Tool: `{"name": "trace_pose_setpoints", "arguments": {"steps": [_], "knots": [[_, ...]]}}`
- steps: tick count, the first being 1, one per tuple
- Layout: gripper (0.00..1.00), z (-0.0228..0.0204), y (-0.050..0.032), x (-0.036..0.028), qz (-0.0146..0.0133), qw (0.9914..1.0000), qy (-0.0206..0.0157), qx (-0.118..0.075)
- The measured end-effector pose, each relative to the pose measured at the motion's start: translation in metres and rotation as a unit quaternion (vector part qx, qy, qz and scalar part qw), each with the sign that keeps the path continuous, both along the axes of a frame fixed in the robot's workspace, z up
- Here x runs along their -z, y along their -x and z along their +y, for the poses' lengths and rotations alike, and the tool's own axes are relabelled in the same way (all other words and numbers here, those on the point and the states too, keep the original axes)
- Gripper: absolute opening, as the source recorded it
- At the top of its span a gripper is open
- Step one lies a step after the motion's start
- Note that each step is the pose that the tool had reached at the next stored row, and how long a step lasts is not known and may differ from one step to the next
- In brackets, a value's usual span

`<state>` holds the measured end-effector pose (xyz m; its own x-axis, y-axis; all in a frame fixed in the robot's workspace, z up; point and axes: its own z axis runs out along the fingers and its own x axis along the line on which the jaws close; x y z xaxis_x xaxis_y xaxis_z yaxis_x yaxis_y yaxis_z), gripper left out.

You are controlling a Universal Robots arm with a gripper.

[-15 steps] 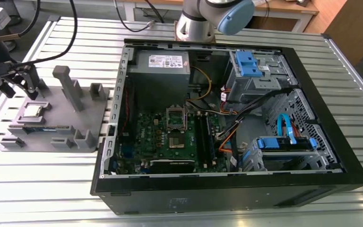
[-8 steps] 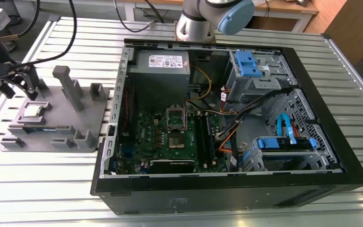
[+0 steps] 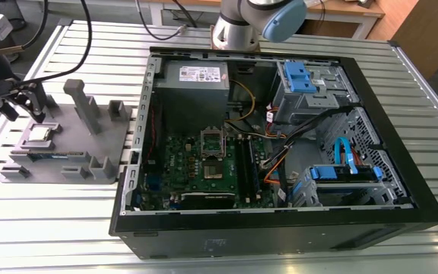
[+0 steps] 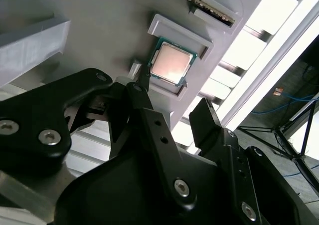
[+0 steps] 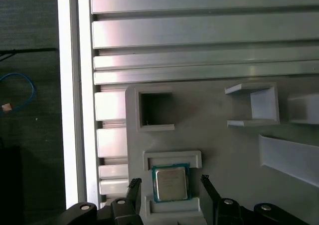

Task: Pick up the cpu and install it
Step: 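Pick up the cpu and move it towards the insertion slot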

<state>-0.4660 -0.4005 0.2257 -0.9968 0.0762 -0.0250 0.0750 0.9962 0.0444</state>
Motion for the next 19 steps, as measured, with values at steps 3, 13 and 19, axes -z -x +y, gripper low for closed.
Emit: {"name": "trace_pose_setpoints", "arguments": {"steps": [3, 13, 19], "knots": [[0.59, 0.0000, 0.0016, 0.0052, 0.0001, 1.00000, 0.0000, 0.000], [0.59, 0.0000, 0.0046, 0.0145, 0.0001, 1.00000, 0.0001, 0.000], [0.59, -0.0001, 0.0063, 0.0221, -0.0024, 1.00000, 0.0000, -0.001]]}}
